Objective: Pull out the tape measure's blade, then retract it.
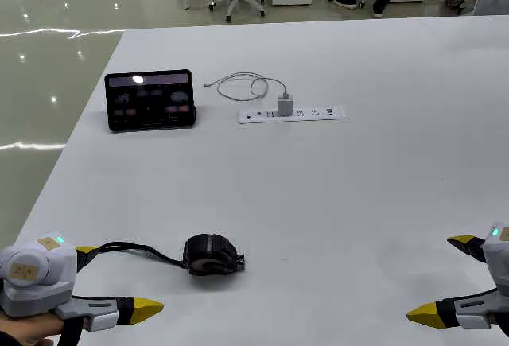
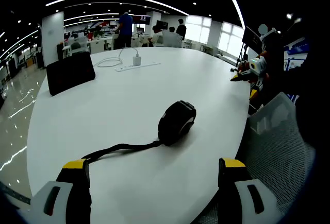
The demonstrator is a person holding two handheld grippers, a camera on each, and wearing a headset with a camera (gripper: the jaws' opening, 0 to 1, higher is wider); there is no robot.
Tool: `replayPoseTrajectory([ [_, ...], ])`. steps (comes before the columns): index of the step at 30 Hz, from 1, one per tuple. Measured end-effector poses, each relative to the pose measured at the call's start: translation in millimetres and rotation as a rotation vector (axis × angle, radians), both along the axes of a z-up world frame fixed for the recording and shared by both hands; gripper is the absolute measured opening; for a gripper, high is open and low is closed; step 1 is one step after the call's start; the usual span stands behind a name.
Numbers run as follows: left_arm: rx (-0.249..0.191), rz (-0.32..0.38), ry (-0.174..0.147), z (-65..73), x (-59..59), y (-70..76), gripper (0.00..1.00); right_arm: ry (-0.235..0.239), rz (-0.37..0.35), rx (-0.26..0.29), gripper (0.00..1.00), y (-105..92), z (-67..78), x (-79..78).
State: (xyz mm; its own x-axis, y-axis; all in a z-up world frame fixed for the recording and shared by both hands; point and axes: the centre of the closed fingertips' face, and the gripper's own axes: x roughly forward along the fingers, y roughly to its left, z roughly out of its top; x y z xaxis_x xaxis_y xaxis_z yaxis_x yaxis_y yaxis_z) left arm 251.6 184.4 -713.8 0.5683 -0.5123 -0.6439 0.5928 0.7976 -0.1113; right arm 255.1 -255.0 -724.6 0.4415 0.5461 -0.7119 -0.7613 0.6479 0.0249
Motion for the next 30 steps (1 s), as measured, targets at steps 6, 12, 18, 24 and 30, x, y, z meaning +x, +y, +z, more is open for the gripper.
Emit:
replayPoseTrajectory([
  [6, -0.004, -0.001, 0.004, -1.3, -0.3, -1.2, 1.0, 0.005, -0.006, 0.0, 1.0, -3.9, -1.1, 1.0],
  [12, -0.007, 0.001, 0.007, -1.4, 1.2, -0.4, 1.0, 0.009, -0.018, 0.005, 1.0, -6.5, -0.9, 1.9],
  [18, -0.002, 0.001, 0.004, -0.4, 2.2, 1.0, 1.0, -0.002, -0.019, 0.003, 1.0, -7.3, -0.1, 3.2],
  [24, -0.006, -0.001, 0.009, -1.6, 2.5, 1.1, 1.0, -0.013, -0.033, 0.003, 1.0, -10.5, -0.4, 7.4],
  [30, -0.016, -0.021, -0.018, 1.6, 7.7, -3.5, 1.0, -0.038, -0.037, 0.007, 1.0, -9.9, 2.5, 11.8],
])
